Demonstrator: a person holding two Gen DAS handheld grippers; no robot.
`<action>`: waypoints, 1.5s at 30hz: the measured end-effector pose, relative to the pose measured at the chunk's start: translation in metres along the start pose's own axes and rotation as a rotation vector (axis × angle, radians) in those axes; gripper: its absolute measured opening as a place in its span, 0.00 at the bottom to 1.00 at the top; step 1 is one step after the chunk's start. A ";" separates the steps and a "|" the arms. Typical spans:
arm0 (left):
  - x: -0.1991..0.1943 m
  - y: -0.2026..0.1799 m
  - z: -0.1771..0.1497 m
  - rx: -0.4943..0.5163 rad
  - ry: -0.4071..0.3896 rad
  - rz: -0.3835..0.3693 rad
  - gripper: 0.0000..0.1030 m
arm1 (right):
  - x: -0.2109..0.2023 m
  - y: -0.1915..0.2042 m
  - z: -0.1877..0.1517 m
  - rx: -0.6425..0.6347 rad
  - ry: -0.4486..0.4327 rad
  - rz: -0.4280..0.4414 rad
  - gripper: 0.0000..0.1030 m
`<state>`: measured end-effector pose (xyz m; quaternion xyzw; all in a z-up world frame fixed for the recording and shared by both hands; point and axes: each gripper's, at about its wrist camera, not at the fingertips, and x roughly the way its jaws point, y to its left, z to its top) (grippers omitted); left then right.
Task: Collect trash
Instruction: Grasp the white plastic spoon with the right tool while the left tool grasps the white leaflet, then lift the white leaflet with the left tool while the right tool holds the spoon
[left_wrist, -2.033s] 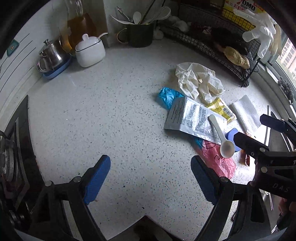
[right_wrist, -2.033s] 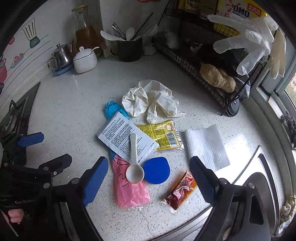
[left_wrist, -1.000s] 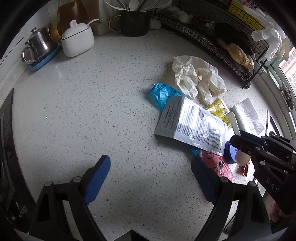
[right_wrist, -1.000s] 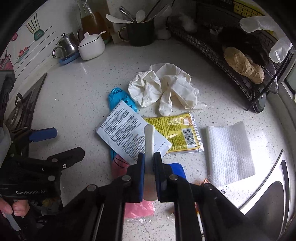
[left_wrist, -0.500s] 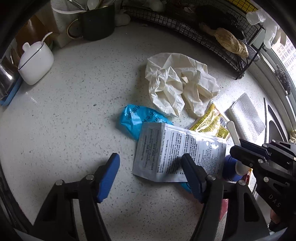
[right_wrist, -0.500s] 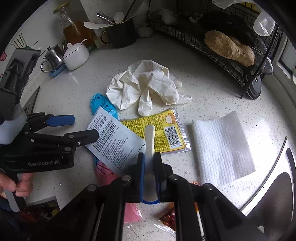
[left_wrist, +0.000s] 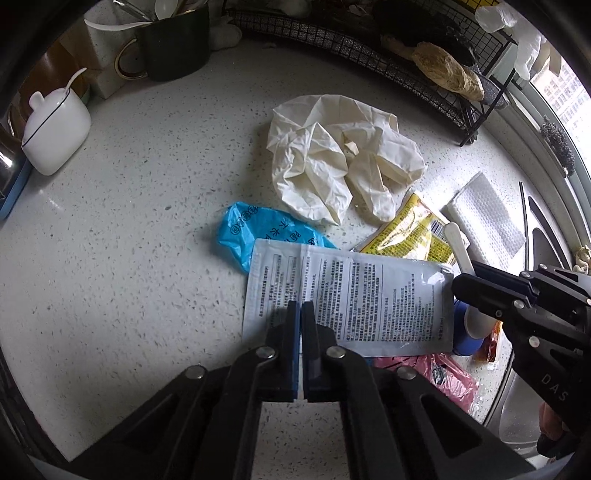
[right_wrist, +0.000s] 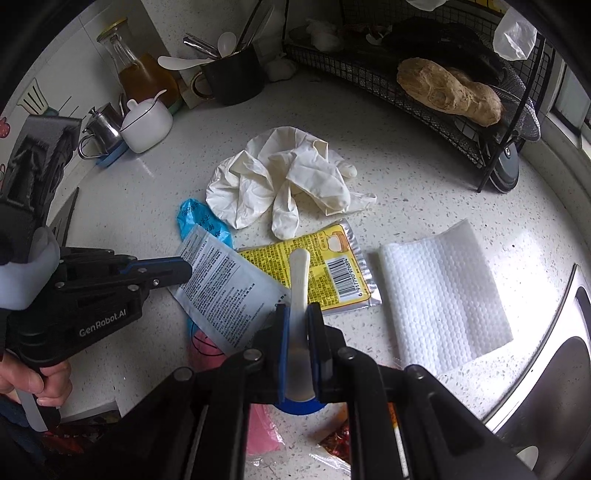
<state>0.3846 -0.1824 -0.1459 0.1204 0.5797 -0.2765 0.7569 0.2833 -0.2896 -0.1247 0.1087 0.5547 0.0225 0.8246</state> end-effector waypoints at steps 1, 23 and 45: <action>-0.002 -0.002 -0.001 0.010 -0.006 0.005 0.00 | 0.001 0.001 0.000 0.006 0.002 0.003 0.09; -0.013 0.007 -0.037 0.103 0.001 0.060 0.30 | 0.003 0.021 -0.003 -0.059 0.013 -0.006 0.09; -0.032 -0.013 0.015 0.263 -0.170 0.008 0.30 | -0.005 0.003 0.006 0.008 -0.008 0.010 0.09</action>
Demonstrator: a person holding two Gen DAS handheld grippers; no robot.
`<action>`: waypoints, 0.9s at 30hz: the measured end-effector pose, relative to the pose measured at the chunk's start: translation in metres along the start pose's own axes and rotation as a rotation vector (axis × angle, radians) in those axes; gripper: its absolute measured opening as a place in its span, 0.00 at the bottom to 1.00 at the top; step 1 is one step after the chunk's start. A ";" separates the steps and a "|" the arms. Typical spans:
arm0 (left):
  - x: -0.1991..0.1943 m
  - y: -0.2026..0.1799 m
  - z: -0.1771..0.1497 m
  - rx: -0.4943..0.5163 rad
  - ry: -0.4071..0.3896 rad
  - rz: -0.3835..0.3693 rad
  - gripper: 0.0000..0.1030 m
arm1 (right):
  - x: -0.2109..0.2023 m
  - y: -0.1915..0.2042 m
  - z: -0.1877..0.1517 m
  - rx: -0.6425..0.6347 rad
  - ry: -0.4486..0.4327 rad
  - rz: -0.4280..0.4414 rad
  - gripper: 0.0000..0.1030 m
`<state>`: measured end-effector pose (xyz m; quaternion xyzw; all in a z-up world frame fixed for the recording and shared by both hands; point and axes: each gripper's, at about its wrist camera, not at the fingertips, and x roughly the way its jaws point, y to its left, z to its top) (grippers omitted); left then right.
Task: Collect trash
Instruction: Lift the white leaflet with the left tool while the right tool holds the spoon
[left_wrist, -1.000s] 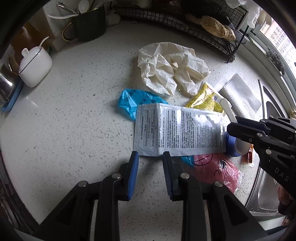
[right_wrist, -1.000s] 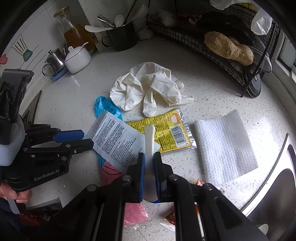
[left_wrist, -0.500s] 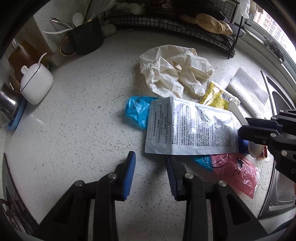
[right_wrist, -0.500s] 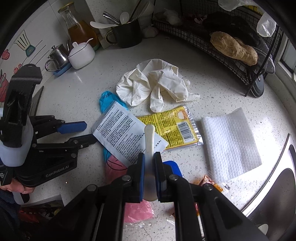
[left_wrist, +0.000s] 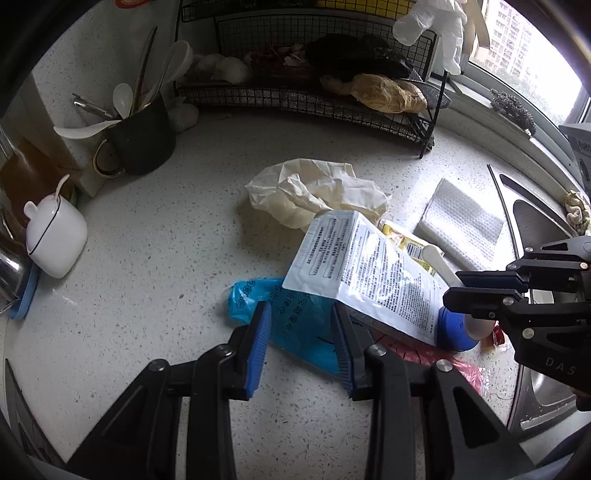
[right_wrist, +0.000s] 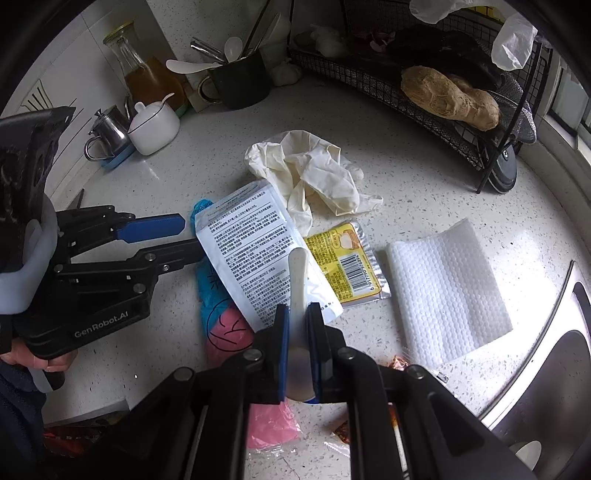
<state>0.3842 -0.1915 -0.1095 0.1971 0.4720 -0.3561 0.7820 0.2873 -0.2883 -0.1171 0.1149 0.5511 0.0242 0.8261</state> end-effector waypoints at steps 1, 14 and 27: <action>0.001 -0.001 0.003 0.002 0.002 -0.008 0.30 | 0.000 -0.002 0.001 0.008 -0.001 0.001 0.09; 0.009 -0.012 0.018 -0.072 0.070 -0.191 0.21 | 0.001 -0.029 0.005 0.070 -0.018 -0.008 0.09; 0.018 -0.023 0.032 -0.075 0.078 -0.289 0.35 | -0.002 -0.043 -0.005 0.104 -0.012 0.011 0.09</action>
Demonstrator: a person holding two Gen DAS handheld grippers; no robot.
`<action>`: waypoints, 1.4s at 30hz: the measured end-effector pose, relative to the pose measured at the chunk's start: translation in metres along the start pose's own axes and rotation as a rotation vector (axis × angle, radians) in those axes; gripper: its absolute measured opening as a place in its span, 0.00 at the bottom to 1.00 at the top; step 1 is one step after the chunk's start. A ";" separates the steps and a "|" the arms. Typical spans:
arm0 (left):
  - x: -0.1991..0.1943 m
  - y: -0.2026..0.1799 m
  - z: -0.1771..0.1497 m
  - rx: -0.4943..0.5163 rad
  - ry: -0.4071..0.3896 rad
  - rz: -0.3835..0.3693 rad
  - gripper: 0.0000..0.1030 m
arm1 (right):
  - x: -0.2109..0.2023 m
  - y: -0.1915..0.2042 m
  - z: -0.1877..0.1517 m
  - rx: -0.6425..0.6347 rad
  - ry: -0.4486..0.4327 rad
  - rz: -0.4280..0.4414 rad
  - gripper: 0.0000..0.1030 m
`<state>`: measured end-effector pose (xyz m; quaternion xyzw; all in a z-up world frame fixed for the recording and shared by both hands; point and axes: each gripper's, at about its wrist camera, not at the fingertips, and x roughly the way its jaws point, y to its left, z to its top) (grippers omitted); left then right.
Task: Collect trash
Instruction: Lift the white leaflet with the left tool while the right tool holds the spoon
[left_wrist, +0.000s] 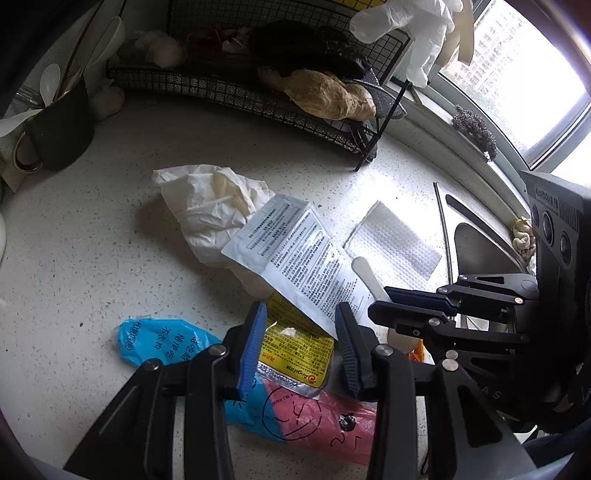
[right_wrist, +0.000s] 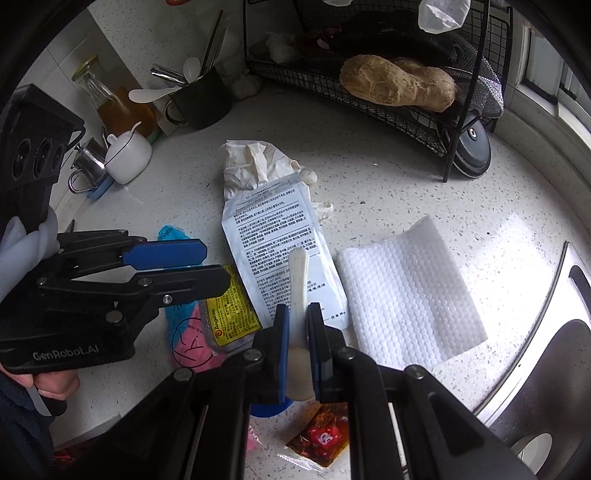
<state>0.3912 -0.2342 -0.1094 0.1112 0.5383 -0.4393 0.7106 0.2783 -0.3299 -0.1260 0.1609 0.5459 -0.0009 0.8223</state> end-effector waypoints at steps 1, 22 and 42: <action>0.003 0.001 0.001 -0.007 0.006 0.002 0.35 | -0.001 -0.004 -0.001 0.005 0.003 0.000 0.09; 0.028 -0.012 0.007 -0.038 -0.004 -0.074 0.13 | -0.013 -0.031 -0.007 0.068 -0.021 -0.039 0.09; -0.061 -0.049 -0.032 0.039 -0.193 0.000 0.00 | -0.075 0.008 -0.036 0.007 -0.104 -0.058 0.09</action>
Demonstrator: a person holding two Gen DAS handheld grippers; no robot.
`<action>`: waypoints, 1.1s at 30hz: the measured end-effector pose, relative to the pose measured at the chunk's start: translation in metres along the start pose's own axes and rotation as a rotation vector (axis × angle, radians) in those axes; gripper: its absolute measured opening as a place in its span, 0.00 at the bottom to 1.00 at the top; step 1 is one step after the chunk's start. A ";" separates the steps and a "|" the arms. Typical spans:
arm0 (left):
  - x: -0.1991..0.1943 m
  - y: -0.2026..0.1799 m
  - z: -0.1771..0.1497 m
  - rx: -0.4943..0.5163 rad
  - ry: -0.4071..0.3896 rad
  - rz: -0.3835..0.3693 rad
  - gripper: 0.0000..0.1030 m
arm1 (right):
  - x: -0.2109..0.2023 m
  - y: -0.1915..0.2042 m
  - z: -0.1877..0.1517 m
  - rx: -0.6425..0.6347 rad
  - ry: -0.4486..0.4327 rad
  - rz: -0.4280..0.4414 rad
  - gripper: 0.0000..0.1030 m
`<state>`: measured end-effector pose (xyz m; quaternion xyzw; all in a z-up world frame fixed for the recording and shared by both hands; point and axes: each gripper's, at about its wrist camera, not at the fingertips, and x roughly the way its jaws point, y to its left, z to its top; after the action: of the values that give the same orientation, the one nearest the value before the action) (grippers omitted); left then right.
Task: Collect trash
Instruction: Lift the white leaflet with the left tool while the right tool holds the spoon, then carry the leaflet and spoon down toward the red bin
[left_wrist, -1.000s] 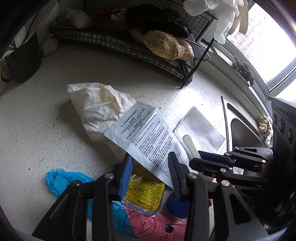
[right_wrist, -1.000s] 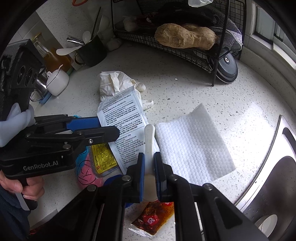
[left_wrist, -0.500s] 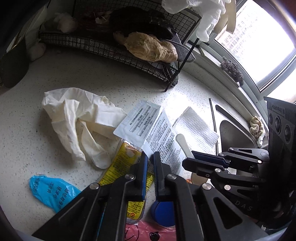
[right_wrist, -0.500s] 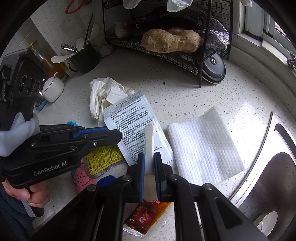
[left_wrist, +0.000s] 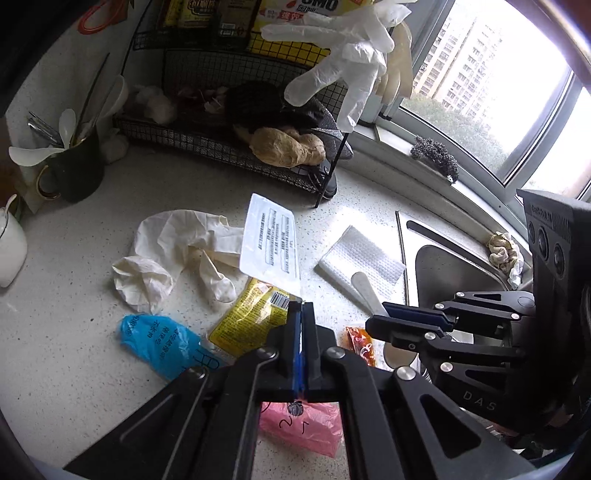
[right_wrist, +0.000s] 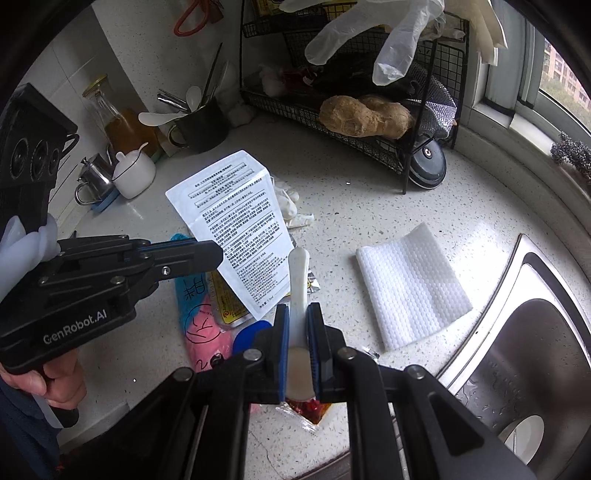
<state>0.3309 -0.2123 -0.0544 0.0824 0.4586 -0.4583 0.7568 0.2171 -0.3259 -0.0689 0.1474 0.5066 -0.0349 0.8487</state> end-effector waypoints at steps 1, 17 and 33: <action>-0.009 -0.001 -0.004 0.002 -0.008 0.002 0.00 | -0.005 0.006 -0.002 -0.007 -0.008 0.001 0.09; -0.141 -0.007 -0.136 -0.009 -0.075 0.110 0.00 | -0.063 0.123 -0.080 -0.119 -0.054 0.031 0.09; -0.181 -0.004 -0.310 -0.116 0.053 0.305 0.00 | -0.044 0.200 -0.209 -0.200 0.093 0.050 0.09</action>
<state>0.1076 0.0661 -0.0894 0.1191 0.4862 -0.3085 0.8089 0.0600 -0.0797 -0.0803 0.0762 0.5427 0.0440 0.8353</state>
